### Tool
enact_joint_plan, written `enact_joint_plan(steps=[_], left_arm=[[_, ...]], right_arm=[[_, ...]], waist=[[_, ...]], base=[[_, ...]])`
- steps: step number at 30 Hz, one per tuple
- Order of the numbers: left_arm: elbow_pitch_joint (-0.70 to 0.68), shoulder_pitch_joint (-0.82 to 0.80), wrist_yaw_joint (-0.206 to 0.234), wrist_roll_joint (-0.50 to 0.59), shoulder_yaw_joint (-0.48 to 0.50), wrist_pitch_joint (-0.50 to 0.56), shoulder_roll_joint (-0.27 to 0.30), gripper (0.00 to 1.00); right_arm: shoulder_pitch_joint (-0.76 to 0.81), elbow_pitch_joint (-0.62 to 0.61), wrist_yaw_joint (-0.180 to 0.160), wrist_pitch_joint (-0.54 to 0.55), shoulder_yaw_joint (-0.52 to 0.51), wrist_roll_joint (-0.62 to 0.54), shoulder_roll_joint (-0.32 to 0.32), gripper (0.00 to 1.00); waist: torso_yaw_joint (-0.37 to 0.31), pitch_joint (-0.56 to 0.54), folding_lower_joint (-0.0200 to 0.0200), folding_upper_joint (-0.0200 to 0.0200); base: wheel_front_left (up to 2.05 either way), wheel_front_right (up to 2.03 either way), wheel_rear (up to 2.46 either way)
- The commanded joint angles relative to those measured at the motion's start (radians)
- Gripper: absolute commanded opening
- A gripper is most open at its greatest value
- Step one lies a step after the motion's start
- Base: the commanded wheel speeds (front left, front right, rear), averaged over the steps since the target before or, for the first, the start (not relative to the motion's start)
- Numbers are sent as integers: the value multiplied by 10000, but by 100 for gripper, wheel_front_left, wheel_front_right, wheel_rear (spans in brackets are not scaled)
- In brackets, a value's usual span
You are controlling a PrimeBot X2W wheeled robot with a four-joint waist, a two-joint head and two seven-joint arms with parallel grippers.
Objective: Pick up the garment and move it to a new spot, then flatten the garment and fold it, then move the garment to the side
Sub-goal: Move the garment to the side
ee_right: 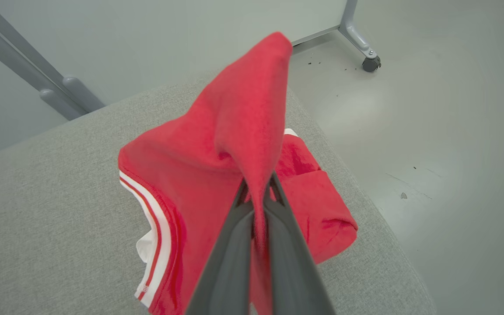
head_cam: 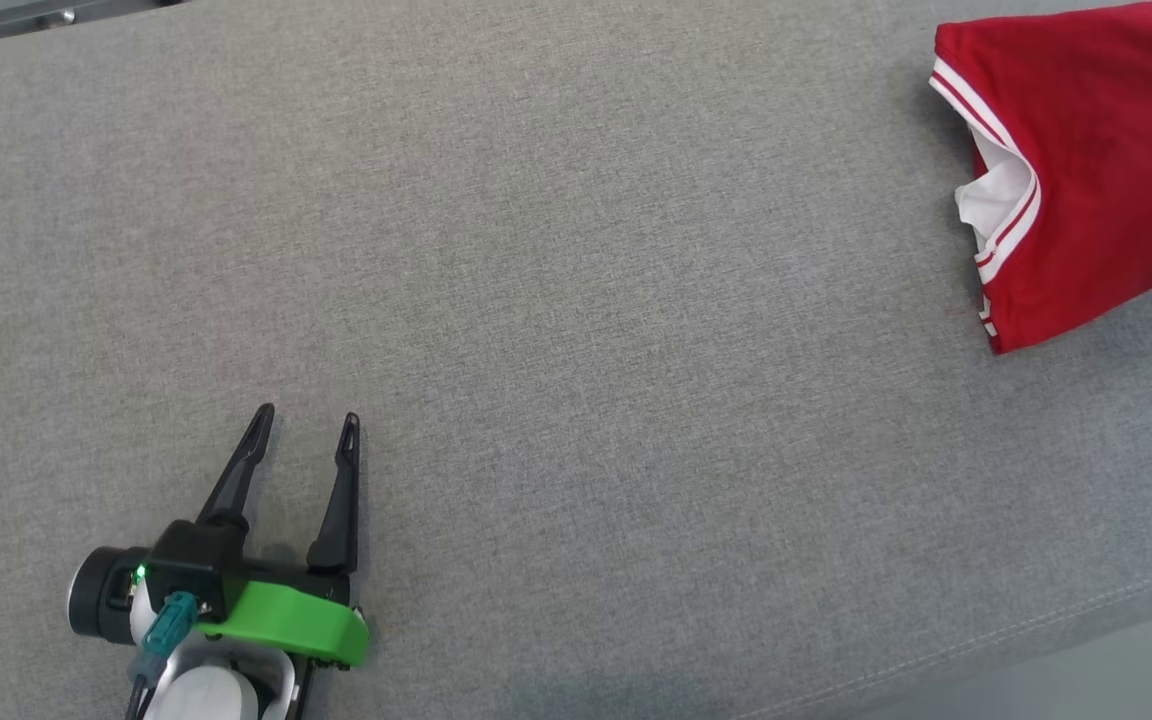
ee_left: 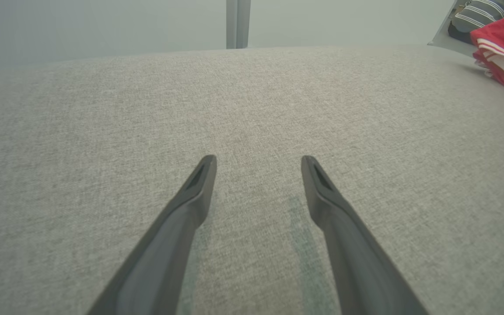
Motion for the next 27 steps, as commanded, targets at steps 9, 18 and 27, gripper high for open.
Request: enact_joint_plan(steps=[9, 18, 27], left_arm=[[-249, -345, 70, 128, -129, 168, 261, 100], [-380, -97, 212, -15, -75, 132, 313, 100], [-140, 73, 348, -273, -112, -43, -34, 100]], right_arm=[[-571, 1377, 1, -1666, -798, -1379, 148, 0], [-1019, 2220, 1, -2985, -1050, -2905, -53, 100], [-291, 2007, 1, -6228, -32, -3858, -224, 100]], waist=[[441, 302, 0, 77], [568, 276, 0, 77], [781, -497, 0, 77]], base=[[0, 0, 0], [0, 0, 0], [0, 0, 0]])
